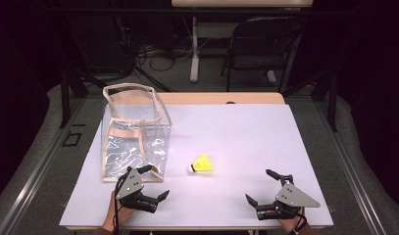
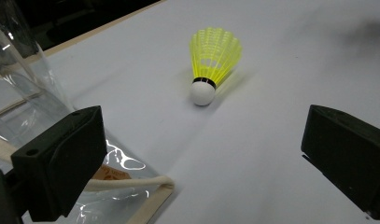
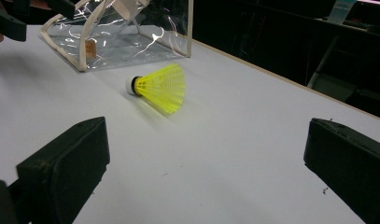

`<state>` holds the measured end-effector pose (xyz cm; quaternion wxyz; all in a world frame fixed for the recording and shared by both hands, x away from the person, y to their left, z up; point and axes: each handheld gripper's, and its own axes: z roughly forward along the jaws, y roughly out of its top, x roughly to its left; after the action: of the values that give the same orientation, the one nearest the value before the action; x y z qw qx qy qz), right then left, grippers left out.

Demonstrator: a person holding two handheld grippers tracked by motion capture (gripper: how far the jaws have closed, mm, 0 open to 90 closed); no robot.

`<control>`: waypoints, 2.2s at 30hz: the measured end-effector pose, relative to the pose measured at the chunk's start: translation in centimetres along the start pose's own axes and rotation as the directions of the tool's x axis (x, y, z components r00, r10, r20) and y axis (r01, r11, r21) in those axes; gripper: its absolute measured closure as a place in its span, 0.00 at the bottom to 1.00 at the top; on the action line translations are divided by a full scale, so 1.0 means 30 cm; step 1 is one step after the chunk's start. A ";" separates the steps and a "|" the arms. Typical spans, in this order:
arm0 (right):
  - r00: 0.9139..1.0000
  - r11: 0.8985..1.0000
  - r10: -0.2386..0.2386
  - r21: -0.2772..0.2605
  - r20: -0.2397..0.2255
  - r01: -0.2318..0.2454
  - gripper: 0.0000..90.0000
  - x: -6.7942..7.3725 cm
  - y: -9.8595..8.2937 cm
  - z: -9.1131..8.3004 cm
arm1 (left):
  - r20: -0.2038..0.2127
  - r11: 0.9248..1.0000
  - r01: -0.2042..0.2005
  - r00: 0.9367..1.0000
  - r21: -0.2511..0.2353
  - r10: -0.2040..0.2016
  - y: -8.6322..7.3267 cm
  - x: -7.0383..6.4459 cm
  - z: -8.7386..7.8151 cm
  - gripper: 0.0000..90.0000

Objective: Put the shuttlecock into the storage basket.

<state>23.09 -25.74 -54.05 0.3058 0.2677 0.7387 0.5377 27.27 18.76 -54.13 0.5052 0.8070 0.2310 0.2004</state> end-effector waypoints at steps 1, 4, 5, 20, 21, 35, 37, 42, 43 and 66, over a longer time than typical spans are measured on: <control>1.000 1.000 0.000 -0.001 0.000 0.000 0.00 0.000 0.000 0.000 | 0.002 1.000 0.001 1.000 0.001 -0.001 0.003 0.000 0.003 0.00; 1.000 1.000 -0.001 0.000 0.000 0.001 0.00 0.001 0.000 0.000 | 0.008 1.000 -0.004 1.000 0.002 0.004 0.011 -0.001 0.015 0.00; 1.000 1.000 -0.001 0.000 0.000 0.001 0.00 0.001 0.000 0.000 | 0.013 1.000 -0.008 1.000 0.008 0.008 0.014 -0.002 0.018 0.00; 1.000 1.000 -0.004 0.007 -0.004 0.004 0.00 0.002 0.000 0.001 | 0.051 1.000 -0.005 0.999 0.014 0.004 0.047 0.002 0.065 0.00; 1.000 1.000 -0.003 0.009 -0.005 0.003 0.00 0.001 0.000 0.001 | 0.053 1.000 -0.006 0.999 0.018 0.005 0.049 0.003 0.067 0.00; 1.000 1.000 -0.002 0.011 -0.007 0.002 0.00 0.001 -0.002 0.004 | 0.076 0.999 -0.014 0.997 0.031 0.012 0.077 0.013 0.101 0.00; 1.000 1.000 -0.001 0.011 -0.007 0.001 0.00 0.001 -0.002 0.005 | 0.078 0.999 -0.017 0.997 0.034 0.014 0.083 0.016 0.105 0.00; 1.000 1.000 0.000 0.013 -0.008 0.000 0.00 0.001 -0.002 0.005 | 0.087 0.999 -0.022 0.996 0.043 0.018 0.099 0.021 0.121 0.00; 1.000 1.000 0.000 0.013 -0.008 0.000 0.00 0.001 -0.002 0.005 | 0.089 0.999 -0.025 0.996 0.048 0.020 0.102 0.023 0.125 0.00; 1.000 1.000 0.000 0.019 -0.010 0.000 0.00 0.001 -0.002 0.004 | 0.121 0.994 -0.044 0.992 0.100 0.032 0.142 0.031 0.174 0.00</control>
<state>23.16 -25.65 -54.16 0.2994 0.2679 0.7452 0.5323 31.67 13.89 -52.30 0.4721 0.8467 0.1950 0.1491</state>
